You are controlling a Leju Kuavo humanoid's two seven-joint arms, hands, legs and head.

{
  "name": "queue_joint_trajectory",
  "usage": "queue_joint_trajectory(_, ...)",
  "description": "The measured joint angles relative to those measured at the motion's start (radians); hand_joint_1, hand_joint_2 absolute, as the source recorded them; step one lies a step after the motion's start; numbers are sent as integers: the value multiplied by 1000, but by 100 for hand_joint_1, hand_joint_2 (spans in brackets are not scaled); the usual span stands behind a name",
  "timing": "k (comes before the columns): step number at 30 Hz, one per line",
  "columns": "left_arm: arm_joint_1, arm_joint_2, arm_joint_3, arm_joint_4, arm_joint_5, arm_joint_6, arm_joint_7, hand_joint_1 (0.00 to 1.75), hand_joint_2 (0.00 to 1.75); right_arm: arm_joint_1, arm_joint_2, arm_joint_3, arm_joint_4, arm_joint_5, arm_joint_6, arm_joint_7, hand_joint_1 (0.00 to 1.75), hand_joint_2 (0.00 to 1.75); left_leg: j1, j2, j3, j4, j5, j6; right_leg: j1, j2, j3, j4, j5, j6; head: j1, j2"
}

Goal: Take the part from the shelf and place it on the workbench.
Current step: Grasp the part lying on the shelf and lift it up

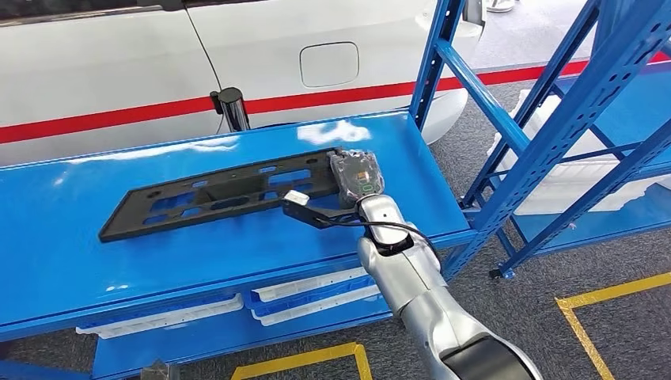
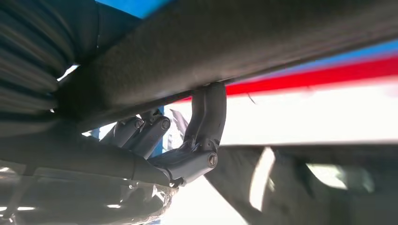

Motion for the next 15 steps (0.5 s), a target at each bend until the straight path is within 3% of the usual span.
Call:
queue_joint_trajectory(7,2,-2,-42,-6,85,-32,0,0,175,50,-6,74,-306,-40,34,-30,175,175,0,0,-1,0,0,0,0,0,-1,0,0,0,0,0)
queue_joint_trajectory(13,2,4,-62,2,107,-53,0,0,175,46,-52,111,-539,-92,36,-37,175,175,0,0,-1,0,0,0,0,0,-1,0,0,0,0,0)
queue_joint_trajectory(15,2,6,-68,5,107,-54,0,0,87,34,-70,112,-598,-104,38,-34,175,175,0,0,-1,0,0,0,0,0,-1,0,0,0,0,0)
